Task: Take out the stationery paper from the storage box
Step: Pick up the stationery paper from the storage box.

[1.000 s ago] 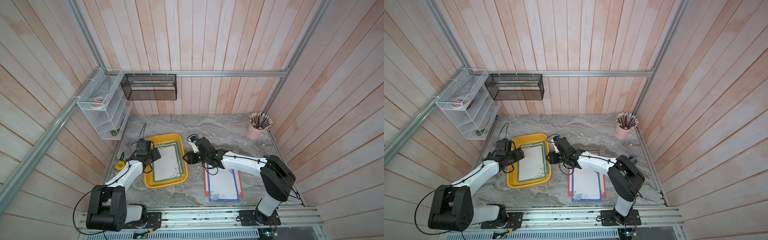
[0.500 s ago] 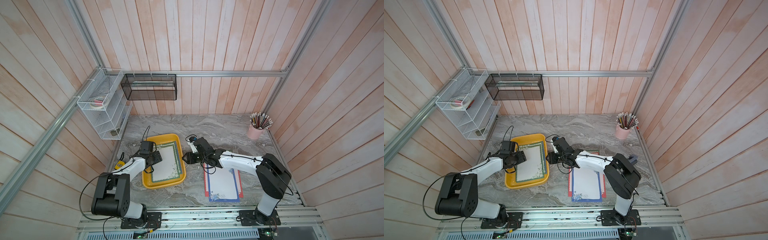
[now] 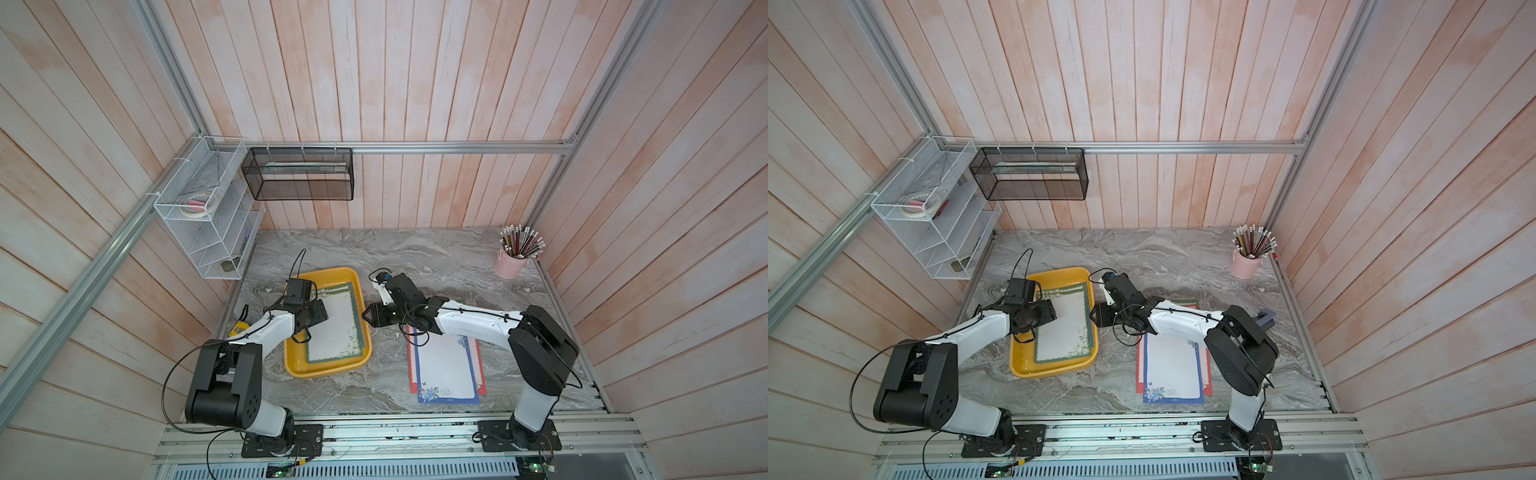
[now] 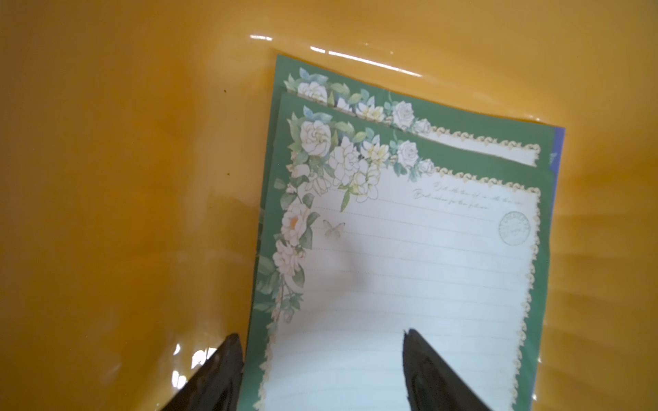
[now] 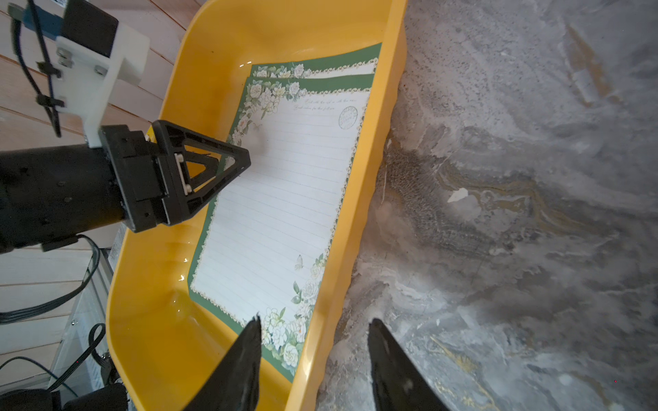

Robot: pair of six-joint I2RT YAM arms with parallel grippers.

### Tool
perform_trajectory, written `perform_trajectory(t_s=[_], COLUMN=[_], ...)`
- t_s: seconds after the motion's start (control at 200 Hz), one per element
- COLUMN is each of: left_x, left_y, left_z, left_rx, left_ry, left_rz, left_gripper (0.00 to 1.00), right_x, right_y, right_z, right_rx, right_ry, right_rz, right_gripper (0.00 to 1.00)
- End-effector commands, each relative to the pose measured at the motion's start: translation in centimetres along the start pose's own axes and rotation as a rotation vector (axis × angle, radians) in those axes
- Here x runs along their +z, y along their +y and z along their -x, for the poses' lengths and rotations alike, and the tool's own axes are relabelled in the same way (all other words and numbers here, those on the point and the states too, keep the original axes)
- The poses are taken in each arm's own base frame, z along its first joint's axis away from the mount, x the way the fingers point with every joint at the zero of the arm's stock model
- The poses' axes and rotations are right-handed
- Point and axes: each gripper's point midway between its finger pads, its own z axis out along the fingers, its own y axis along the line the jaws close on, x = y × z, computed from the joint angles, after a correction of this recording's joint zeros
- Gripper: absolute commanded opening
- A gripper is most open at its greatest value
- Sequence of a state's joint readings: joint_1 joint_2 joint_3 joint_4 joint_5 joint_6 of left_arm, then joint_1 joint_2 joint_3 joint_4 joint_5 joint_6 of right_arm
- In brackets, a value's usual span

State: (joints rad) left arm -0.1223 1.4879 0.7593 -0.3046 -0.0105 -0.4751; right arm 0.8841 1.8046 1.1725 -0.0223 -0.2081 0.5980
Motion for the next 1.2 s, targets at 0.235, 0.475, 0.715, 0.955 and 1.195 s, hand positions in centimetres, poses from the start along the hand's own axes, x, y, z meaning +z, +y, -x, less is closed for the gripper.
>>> perform_trajectory(t_s=[0.235, 0.475, 0.715, 0.955, 1.195], left_x=[-2.1, -1.3, 0.0, 0.5, 1.0], left_y=[-2.9, -1.6, -0.9, -0.7, -0.6], left_z=[1.3, 1.1, 1.6, 2.1, 1.8], left_rx=[0.017, 0.024, 0.076, 0.086, 0.094], left_ry=[-0.038, -0.047, -0.039, -0.048, -0.035], left_rz=[-0.120, -0.052, 0.008, 0.025, 0.031], left_gripper=[0.67, 0.69, 0.71, 0.72, 0.72], right_x=[0.5, 0.5, 0.7, 0.8, 0.8], right_y=[0.3, 0.4, 0.2, 0.1, 0.1], right_z=[-0.2, -0.2, -0.6, -0.8, -0.8], right_rx=[0.002, 0.006, 0.005, 0.005, 0.001], right_ry=[0.014, 0.015, 0.029, 0.040, 0.043], right_rz=[0.024, 0.029, 0.025, 0.023, 0.022], right_gripper=[0.50, 0.50, 0.51, 0.50, 0.50])
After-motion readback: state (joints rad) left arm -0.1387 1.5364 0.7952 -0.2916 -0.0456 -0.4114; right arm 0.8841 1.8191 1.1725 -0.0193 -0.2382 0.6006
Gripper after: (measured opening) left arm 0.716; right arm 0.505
